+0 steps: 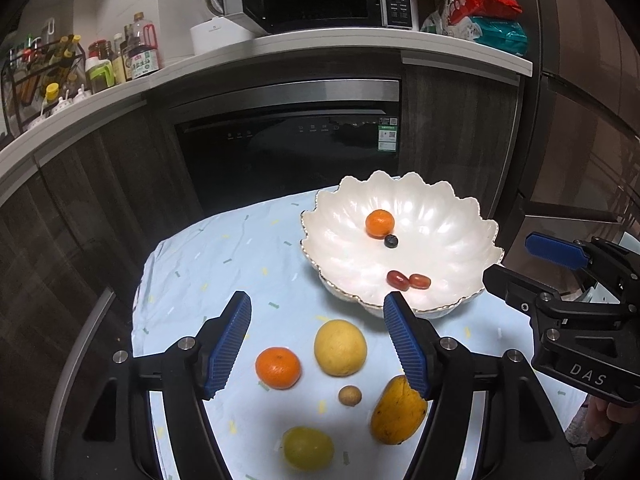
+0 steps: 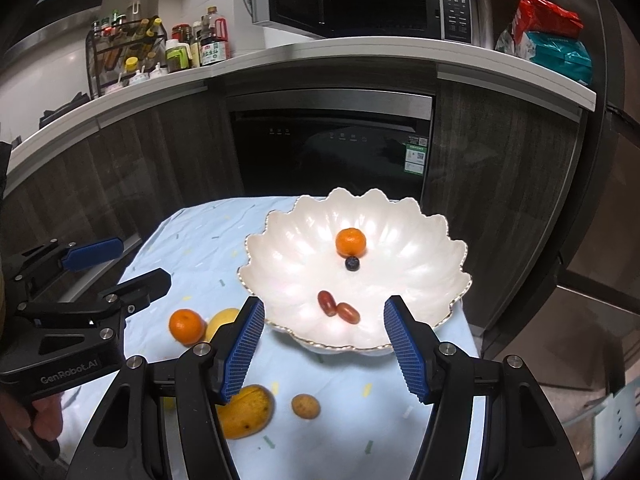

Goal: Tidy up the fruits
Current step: 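Withdraw both tools from the bowl back over the remaining fruits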

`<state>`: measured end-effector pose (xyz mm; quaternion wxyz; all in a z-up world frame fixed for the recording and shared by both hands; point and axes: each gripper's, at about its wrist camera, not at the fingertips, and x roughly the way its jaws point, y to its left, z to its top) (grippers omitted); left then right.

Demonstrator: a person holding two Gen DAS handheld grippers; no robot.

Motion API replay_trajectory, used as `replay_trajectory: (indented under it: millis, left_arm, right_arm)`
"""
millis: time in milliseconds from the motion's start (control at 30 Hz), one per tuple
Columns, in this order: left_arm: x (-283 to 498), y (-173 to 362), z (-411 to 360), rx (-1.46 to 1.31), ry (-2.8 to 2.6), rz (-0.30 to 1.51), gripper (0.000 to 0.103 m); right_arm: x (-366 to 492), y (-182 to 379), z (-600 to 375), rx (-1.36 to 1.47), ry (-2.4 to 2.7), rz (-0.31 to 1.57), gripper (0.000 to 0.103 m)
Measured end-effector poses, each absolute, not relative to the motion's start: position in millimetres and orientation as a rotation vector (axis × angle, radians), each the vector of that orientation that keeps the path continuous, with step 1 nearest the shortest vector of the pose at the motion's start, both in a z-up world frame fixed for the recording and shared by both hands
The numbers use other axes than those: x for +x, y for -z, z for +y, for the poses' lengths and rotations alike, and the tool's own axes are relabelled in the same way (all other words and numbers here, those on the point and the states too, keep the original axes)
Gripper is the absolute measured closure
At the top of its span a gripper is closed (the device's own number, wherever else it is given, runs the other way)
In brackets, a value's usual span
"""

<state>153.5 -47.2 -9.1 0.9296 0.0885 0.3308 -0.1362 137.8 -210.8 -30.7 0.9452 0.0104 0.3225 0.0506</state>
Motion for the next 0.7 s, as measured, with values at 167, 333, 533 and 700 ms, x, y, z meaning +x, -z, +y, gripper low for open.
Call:
replay_trajectory:
  millis: [167,333,533,700]
  left_arm:
    - [145.0,9.1,-40.2,0.182,0.265,0.664,0.029]
    - [139.2,12.3,-33.3,0.179,0.257,0.669,0.029]
    - [131.8,16.7,-23.4,0.170,0.244,0.677,0.025]
    - [125.3,20.0,-16.8,0.173,0.236,0.676,0.023]
  right_arm:
    - [133.8,31.0,-206.1,0.013,-0.107,0.660,0.040]
    - [128.7,33.3,-197.6,0.005,-0.117,0.666,0.040]
    - [123.4,38.2,-188.7,-0.010,-0.121,0.677,0.034]
    - [120.0,41.8,-182.6,-0.019,-0.125,0.686,0.032]
